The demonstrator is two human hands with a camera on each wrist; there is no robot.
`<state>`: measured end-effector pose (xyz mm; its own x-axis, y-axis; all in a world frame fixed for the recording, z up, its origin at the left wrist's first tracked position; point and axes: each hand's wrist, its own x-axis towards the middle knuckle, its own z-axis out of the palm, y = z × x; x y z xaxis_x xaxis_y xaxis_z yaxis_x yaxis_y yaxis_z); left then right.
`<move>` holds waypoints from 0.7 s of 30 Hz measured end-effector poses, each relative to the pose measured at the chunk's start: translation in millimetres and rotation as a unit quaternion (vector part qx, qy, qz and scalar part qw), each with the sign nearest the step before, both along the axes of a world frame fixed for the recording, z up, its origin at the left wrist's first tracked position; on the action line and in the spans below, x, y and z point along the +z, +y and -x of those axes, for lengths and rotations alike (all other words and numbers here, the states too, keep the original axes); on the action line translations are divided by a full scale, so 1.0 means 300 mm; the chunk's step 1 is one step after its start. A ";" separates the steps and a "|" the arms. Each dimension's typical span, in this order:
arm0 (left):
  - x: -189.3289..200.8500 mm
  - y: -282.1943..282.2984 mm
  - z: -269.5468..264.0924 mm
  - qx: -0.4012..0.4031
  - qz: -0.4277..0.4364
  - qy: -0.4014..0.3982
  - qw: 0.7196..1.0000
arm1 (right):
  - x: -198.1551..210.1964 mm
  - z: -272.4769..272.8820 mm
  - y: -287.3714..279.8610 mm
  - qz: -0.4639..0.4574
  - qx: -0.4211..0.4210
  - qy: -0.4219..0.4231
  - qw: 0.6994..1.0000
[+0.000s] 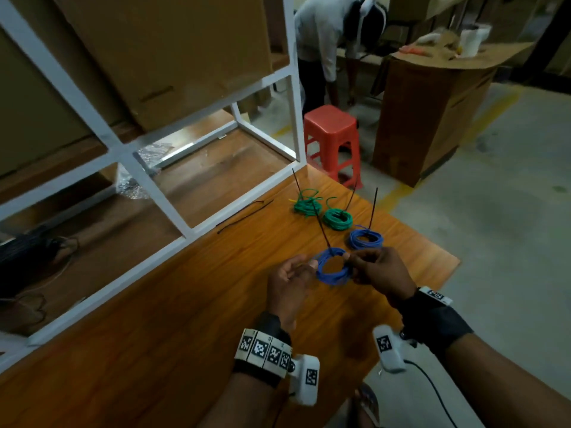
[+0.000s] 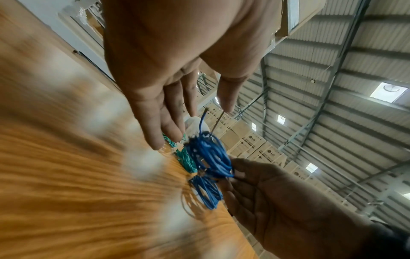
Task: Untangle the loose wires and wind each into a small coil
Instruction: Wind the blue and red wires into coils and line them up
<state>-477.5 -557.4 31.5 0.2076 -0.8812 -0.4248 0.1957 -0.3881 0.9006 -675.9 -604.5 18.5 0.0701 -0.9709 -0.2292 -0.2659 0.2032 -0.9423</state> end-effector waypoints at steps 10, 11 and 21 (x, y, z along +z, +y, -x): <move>-0.069 0.040 -0.010 0.038 -0.060 -0.099 0.993 | -0.136 0.038 -0.134 0.053 0.035 0.229 0.971; -0.073 0.050 -0.021 0.040 -0.059 -0.108 0.992 | -0.125 0.035 -0.133 0.065 0.031 0.258 0.963; -0.061 0.215 -0.192 0.058 -0.030 -0.132 0.989 | -0.040 -0.066 -0.056 0.199 0.036 0.270 0.941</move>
